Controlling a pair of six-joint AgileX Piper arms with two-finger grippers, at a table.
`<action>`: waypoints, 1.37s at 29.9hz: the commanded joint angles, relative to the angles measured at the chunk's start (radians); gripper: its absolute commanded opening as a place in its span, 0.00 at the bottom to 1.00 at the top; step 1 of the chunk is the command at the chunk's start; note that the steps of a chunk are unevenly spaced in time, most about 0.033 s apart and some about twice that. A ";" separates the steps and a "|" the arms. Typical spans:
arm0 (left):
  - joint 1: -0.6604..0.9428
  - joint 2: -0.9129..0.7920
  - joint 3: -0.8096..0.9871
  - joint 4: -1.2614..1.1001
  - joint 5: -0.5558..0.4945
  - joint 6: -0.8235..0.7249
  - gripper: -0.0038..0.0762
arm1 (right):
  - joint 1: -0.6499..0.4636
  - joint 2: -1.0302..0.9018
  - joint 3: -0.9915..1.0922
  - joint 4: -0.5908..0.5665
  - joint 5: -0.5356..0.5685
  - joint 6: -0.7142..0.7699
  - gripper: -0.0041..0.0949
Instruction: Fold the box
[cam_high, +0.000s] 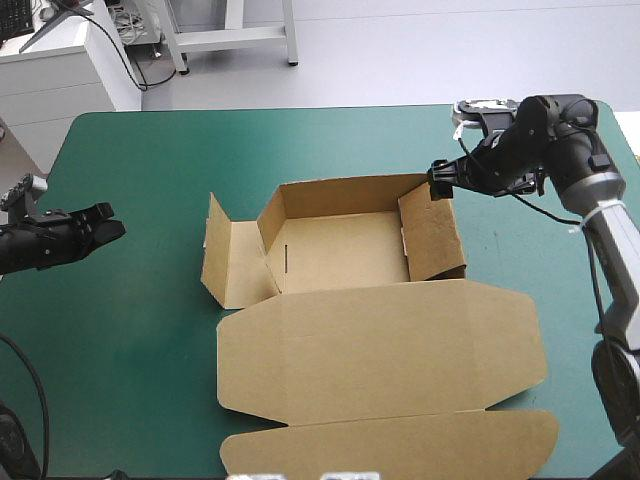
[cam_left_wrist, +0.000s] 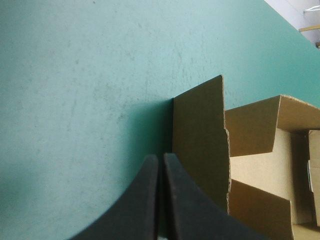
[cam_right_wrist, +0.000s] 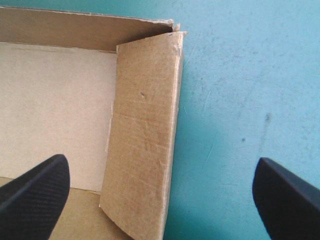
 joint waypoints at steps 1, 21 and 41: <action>0.003 -0.038 -0.023 -0.071 -0.002 -0.002 0.06 | -0.005 -0.112 0.002 -0.002 0.010 0.001 0.96; 0.003 -0.038 -0.023 -0.066 -0.022 -0.002 0.06 | 0.030 -0.064 0.093 -0.032 -0.129 0.036 0.96; 0.003 -0.038 -0.023 -0.058 -0.096 -0.009 0.06 | 0.030 0.149 0.089 -0.035 -0.076 0.020 0.52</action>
